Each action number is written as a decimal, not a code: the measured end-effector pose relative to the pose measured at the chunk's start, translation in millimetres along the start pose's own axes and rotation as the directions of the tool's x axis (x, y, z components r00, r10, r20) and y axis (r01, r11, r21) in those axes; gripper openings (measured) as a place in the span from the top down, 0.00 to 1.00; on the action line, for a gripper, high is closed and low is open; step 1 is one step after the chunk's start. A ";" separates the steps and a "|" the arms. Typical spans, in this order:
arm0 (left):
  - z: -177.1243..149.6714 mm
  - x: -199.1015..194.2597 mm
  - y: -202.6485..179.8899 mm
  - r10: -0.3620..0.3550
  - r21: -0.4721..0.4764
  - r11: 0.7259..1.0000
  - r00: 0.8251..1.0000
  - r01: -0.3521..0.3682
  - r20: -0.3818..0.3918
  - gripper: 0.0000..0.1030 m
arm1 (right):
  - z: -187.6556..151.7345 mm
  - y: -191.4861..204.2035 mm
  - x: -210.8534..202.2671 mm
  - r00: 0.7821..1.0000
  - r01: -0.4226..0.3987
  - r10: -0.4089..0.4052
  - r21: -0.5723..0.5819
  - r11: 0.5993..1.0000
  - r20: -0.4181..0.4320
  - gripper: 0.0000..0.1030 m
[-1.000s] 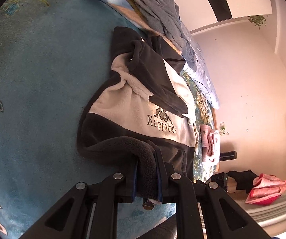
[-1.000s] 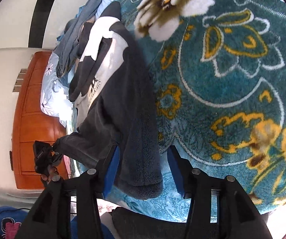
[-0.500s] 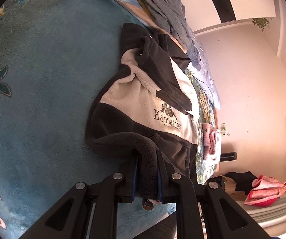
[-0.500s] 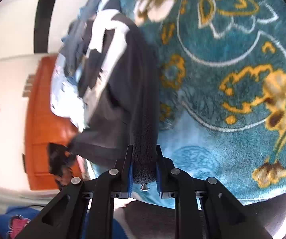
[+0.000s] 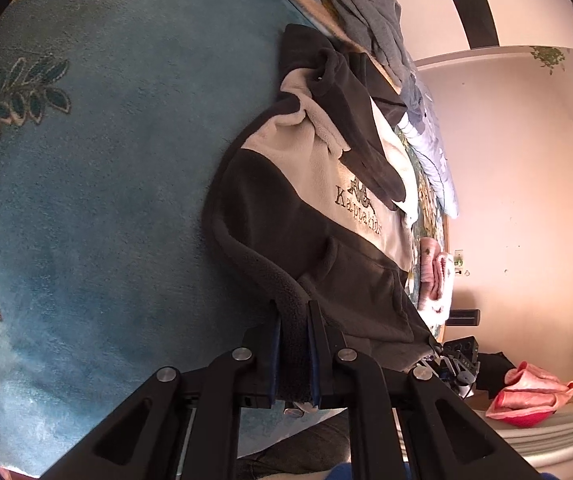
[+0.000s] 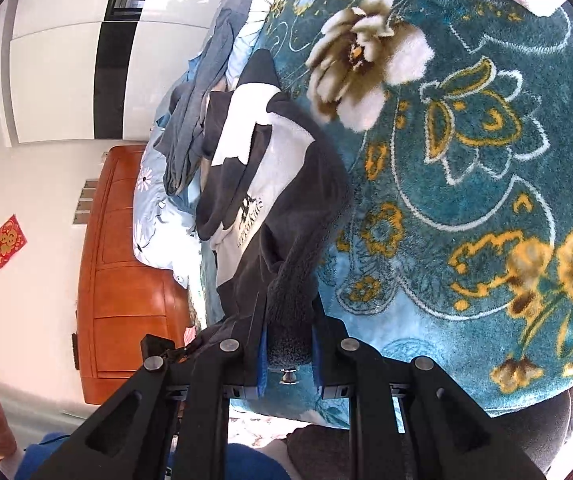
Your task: Fold clothes
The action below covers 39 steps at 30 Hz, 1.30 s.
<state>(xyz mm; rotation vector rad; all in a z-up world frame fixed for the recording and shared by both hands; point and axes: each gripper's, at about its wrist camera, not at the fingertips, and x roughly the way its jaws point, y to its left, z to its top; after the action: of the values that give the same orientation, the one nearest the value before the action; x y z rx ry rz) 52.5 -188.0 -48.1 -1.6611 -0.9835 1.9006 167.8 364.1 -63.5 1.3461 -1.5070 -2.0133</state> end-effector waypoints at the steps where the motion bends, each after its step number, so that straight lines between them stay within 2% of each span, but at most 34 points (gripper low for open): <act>1: 3.0 -0.2 -2.5 0.002 0.004 1.000 1.000 -0.002 -0.003 0.89 | -0.8 4.1 1.9 1.000 -0.001 0.001 -0.004 1.000 0.002 0.83; 6: 34.1 -7.1 -27.6 -0.064 0.031 0.997 0.998 0.064 0.007 0.89 | 20.9 33.5 -1.5 0.996 -0.090 0.092 -0.065 0.994 0.021 0.83; 10: 79.3 -16.9 -59.6 -0.138 0.064 0.989 0.989 0.134 0.060 0.89 | 67.0 71.1 1.6 0.989 -0.138 0.144 -0.129 0.982 0.032 0.83; 13: 120.6 -21.9 -73.7 -0.195 0.050 0.980 0.973 0.190 0.123 0.89 | 111.5 97.6 15.4 0.988 -0.143 0.150 -0.150 0.978 0.036 0.83; 16: 166.0 -12.3 -72.7 -0.209 0.000 0.977 0.962 0.212 0.178 0.89 | 156.6 106.9 36.8 0.988 -0.137 0.143 -0.113 0.984 0.049 0.83; 19: 210.2 11.4 -57.5 -0.227 -0.093 0.964 0.955 0.248 0.189 0.89 | 195.1 105.3 65.3 0.993 -0.100 0.104 -0.061 0.993 0.055 0.82; 23: 251.3 47.4 -33.1 -0.199 -0.220 0.946 0.962 0.239 0.189 0.89 | 229.1 91.6 101.3 0.999 -0.017 0.018 -0.006 1.000 0.044 0.82; 28: 274.2 87.2 -7.5 -0.179 -0.315 0.923 0.970 0.223 0.162 0.88 | 250.3 63.3 129.3 0.999 0.030 -0.034 0.085 0.996 0.040 0.82; 32: 277.3 97.9 0.9 -0.205 -0.353 0.902 0.966 0.249 0.158 0.79 | 252.9 53.3 138.3 0.998 0.060 -0.062 0.109 0.992 0.021 0.79; 34: 276.8 93.2 -2.0 -0.244 -0.346 0.892 0.954 0.291 0.174 0.56 | 252.0 56.1 136.8 0.998 0.057 -0.060 0.097 0.994 0.025 0.78; 35: 276.1 88.4 -5.7 -0.268 -0.333 0.888 0.946 0.316 0.185 0.49 | 251.6 57.5 136.0 0.998 0.056 -0.059 0.091 0.994 0.026 0.76; 36: 274.9 81.6 -12.0 -0.269 -0.302 0.899 0.944 0.317 0.189 0.39 | 250.6 62.3 133.1 0.998 0.053 -0.056 0.076 0.996 0.028 0.73; 37: 273.6 74.5 -18.6 -0.268 -0.268 0.911 0.944 0.313 0.191 0.35 | 249.5 67.4 130.1 0.998 0.050 -0.052 0.060 0.997 0.030 0.71; 39: 271.1 60.2 -32.0 -0.265 -0.198 0.932 0.944 0.303 0.197 0.34 | 246.1 80.4 122.6 0.999 0.029 -0.029 0.013 0.999 0.028 0.66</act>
<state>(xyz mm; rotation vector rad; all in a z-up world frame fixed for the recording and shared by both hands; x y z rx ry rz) -227.0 -185.8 -56.1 -1.3949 -1.4711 1.8056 -117.0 393.1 -51.2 1.3580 -1.5231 -2.0519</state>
